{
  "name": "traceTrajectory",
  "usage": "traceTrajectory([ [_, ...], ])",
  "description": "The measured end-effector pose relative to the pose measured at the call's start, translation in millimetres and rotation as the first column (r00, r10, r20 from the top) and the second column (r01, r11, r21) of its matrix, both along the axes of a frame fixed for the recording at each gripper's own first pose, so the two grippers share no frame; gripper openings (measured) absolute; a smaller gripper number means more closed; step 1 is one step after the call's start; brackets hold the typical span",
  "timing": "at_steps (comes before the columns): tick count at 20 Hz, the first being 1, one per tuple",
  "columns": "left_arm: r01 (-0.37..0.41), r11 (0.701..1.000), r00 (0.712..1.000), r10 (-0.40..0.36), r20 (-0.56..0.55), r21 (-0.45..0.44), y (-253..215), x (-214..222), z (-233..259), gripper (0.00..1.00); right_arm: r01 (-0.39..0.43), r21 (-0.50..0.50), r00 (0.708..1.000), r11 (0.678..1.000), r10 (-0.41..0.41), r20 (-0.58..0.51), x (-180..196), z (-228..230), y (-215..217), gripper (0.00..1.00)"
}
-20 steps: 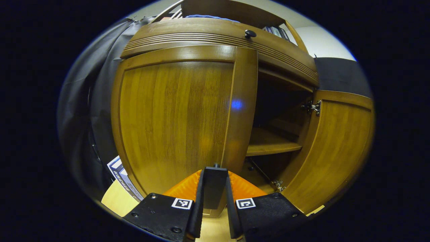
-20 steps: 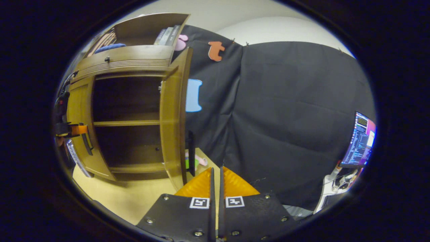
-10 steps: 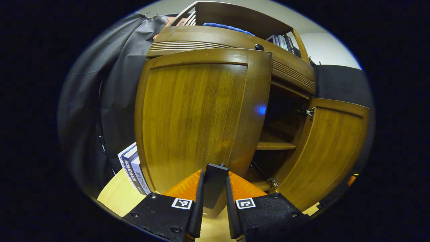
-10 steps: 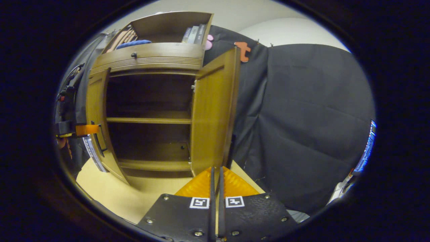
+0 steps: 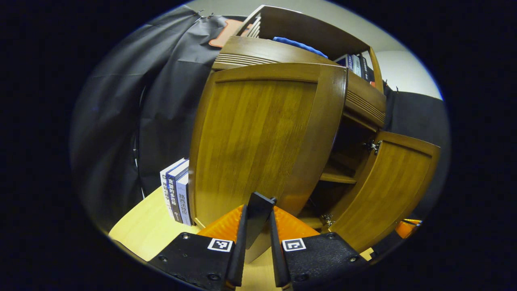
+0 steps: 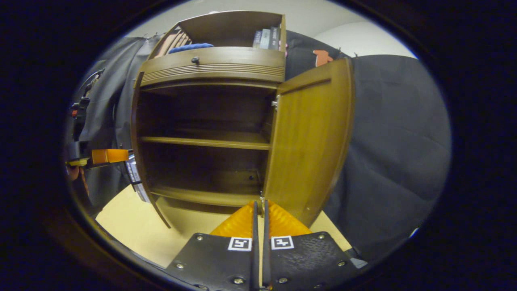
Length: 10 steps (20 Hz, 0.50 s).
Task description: Open the right door of the double-door shoe cabinet with the right hand, and open the left door with the left hand.
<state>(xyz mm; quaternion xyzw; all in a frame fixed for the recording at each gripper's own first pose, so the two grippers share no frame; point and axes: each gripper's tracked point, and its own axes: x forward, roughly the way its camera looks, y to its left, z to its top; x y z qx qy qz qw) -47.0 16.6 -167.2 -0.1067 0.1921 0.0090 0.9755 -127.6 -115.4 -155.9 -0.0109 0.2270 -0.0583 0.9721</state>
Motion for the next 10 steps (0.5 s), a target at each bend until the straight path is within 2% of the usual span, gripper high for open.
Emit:
traceTrajectory([
  [1, -0.007, 1.000, 1.000, 0.007, 0.002, 0.007, 3, -3, 1, 0.29, -0.023, 0.004, 1.000, 1.000, 0.023, 0.002, 3, -1, 7, 0.04],
  [5, -0.043, 0.998, 0.999, 0.043, 0.004, 0.038, 18, -15, 5, 0.22, -0.106, 0.019, 0.994, 0.994, 0.106, 0.007, 18, -2, 32, 0.04],
  [10, -0.094, 0.994, 0.996, 0.094, 0.004, 0.051, 39, -30, 10, 0.22, -0.182, 0.044, 0.983, 0.982, 0.182, 0.004, 26, -8, 58, 0.04],
])
